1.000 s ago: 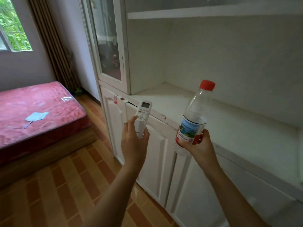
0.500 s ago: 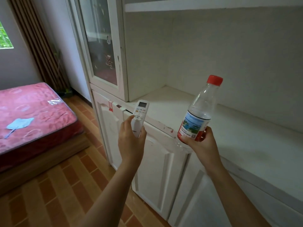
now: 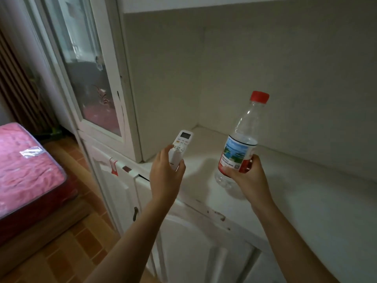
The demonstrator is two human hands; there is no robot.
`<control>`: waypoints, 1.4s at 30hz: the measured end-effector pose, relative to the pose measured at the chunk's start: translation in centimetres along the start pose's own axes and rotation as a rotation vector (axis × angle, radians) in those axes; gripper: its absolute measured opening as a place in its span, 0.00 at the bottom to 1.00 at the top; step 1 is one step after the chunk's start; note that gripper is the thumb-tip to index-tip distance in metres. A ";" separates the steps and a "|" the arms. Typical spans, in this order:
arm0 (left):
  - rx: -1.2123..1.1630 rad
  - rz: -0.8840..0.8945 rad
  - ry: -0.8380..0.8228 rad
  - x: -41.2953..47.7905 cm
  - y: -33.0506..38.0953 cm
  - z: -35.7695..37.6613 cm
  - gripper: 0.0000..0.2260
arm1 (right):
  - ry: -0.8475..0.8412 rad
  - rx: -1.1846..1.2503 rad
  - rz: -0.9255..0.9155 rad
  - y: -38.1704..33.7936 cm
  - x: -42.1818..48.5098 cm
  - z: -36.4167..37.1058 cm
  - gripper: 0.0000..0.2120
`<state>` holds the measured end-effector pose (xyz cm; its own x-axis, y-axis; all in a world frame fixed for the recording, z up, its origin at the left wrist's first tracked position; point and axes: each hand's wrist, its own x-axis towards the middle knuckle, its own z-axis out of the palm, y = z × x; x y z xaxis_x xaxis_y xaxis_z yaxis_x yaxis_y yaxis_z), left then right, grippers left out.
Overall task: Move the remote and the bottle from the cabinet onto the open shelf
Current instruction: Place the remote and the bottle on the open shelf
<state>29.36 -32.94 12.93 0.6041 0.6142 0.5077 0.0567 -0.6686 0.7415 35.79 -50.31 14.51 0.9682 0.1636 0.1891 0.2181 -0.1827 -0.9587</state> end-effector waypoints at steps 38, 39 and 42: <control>0.112 0.045 -0.498 17.1 -6.0 17.5 0.26 | 0.372 -0.216 0.081 5.3 19.6 9.6 0.31; 0.124 0.042 -0.501 17.2 -6.0 17.6 0.26 | 0.371 -0.226 0.083 5.5 19.8 9.6 0.32; 0.144 0.024 -0.506 17.4 -5.9 17.8 0.25 | 0.354 -0.243 0.086 5.5 20.2 9.3 0.32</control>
<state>53.64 -25.77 9.54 0.9130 0.3423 0.2220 0.1252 -0.7529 0.6461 55.45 -38.97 11.05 0.9572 -0.1966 0.2126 0.1165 -0.4107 -0.9043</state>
